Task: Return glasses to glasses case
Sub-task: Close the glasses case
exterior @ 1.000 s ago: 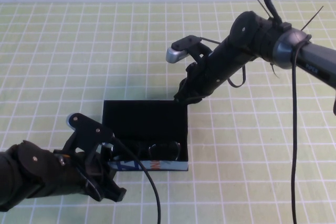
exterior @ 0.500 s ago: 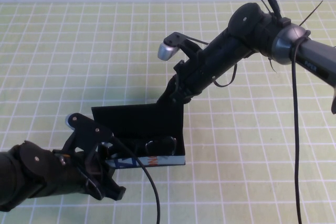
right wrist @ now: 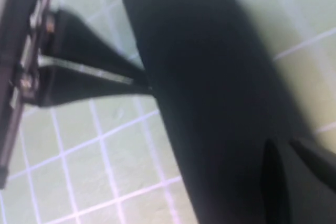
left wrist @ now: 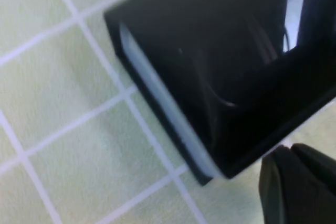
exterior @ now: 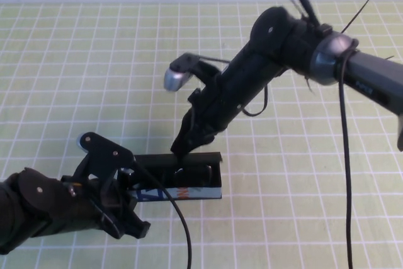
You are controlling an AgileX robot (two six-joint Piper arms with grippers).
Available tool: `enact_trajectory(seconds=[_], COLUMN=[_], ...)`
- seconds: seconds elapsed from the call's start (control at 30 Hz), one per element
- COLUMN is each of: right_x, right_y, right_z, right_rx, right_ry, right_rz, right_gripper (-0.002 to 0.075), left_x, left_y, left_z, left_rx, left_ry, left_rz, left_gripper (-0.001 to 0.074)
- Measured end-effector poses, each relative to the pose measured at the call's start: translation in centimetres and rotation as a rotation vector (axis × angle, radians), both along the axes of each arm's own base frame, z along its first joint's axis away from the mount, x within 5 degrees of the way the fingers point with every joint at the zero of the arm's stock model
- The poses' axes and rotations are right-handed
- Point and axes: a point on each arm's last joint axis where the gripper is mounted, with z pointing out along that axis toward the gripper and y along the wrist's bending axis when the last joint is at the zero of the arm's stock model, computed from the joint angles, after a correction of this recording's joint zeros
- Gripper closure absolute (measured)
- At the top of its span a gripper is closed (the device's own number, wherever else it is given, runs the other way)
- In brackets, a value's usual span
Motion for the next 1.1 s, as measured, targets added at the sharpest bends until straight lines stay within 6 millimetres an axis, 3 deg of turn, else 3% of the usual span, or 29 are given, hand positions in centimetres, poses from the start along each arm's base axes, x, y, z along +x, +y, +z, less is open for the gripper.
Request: enact_trajectory(seconds=[0.2,0.4,0.6,0.83,0.93,1.1], right_x=[-2.1,-2.3,-2.2,-2.2,-1.8,-2.1], right_y=[1.7,1.8,1.6,1.4,0.9,-0.4], right_z=[-1.3,-1.4,-1.7,-1.2,0.9,9.0], right_rx=[-0.060,-0.069,-0.106,-0.112,-0.104,-0.053], right_ry=[0.013,0.013,0.013,-0.006,-0.057,-0.199], right_rz=[0.074,0.078,0.066,0.068,0.047,-0.067], right_gripper=[0.0743,0.0743,0.0743,0.0743,0.0743,0.0743], left_x=[-1.3,-3.6,-4.8,-6.3,-7.5,-9.9], left_y=[-0.8,-1.5,-1.2,1.0,2.5,5.9], left_z=[2.3,5.2,9.1,15.6,18.1,19.5], left_rx=[-0.031,-0.061,-0.069,0.037,0.086,0.219], left_ry=[-0.006,0.084,0.141,0.022,-0.038,-0.046], left_rz=[-0.203,-0.476,-0.484,-0.441,-0.365,-0.180], left_gripper=[0.0738,0.0738,0.0738,0.0738,0.0738,0.0738])
